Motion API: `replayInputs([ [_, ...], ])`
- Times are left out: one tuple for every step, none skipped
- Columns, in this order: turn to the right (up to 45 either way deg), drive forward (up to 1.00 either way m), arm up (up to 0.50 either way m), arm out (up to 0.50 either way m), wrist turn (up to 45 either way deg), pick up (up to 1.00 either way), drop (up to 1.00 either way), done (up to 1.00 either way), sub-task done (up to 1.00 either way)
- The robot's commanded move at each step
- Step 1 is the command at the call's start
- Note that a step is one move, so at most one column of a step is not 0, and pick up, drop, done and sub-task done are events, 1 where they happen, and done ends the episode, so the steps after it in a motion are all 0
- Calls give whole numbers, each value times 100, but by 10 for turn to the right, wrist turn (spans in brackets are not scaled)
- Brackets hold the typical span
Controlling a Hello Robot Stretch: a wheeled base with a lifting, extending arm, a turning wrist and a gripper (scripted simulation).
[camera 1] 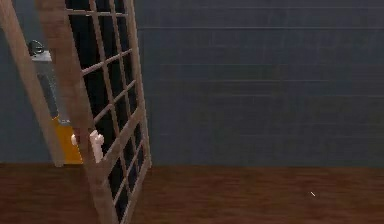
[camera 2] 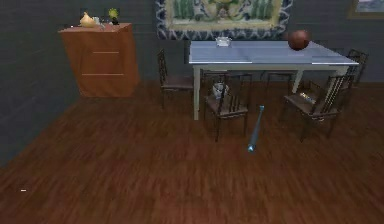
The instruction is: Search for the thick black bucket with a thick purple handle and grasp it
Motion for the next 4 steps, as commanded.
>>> replayInputs([
  [-420,0,0,0,0,0,0,0,0],
  [0,25,0,0,0,0,0,0,0],
  [-180,0,0,0,0,0,0,0,0],
  [0,80,0,0,0,0,0,0,0],
])
